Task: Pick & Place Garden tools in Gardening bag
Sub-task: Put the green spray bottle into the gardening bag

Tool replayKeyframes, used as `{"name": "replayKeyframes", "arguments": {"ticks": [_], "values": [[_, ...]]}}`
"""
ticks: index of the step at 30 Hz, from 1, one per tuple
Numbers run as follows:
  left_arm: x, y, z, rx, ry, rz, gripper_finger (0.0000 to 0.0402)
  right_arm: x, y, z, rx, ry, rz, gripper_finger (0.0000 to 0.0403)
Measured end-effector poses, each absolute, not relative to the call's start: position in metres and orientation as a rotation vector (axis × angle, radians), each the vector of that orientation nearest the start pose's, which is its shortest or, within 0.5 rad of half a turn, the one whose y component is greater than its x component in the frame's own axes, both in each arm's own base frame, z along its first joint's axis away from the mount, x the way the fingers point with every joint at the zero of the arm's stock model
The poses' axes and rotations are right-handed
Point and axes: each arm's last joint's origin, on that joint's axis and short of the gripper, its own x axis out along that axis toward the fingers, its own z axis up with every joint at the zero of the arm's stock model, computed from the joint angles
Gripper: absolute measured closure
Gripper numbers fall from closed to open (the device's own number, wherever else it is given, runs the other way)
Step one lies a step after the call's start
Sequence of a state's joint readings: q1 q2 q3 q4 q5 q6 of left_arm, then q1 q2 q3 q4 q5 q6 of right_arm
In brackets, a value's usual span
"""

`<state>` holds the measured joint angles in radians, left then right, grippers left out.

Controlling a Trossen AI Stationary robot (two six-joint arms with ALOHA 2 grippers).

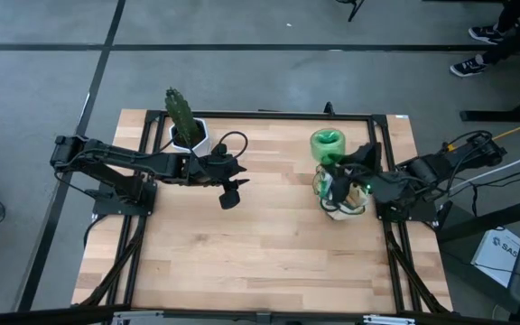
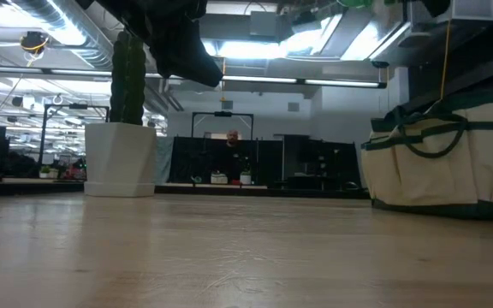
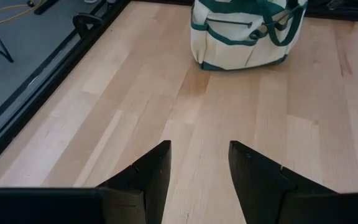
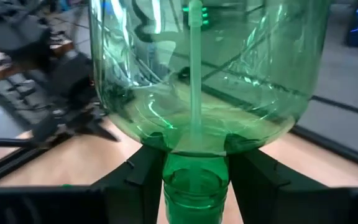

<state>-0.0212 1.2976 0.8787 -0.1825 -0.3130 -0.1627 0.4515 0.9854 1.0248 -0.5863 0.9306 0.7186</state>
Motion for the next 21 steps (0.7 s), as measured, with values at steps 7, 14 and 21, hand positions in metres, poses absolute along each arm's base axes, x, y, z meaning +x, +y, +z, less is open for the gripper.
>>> {"name": "replayKeyframes", "arguments": {"ticks": [7,14,21], "values": [[0.276,0.003,0.259,-0.056,0.570,0.330,0.0245,0.167,0.053,0.337,0.345,0.286,-0.722,0.0252],[0.276,0.003,0.259,-0.056,0.570,0.330,0.0245,0.152,0.044,0.321,0.403,0.389,-0.841,0.0252],[0.276,0.003,0.259,-0.056,0.570,0.330,0.0245,0.149,0.043,0.303,0.368,0.456,-0.866,0.0252]]}}
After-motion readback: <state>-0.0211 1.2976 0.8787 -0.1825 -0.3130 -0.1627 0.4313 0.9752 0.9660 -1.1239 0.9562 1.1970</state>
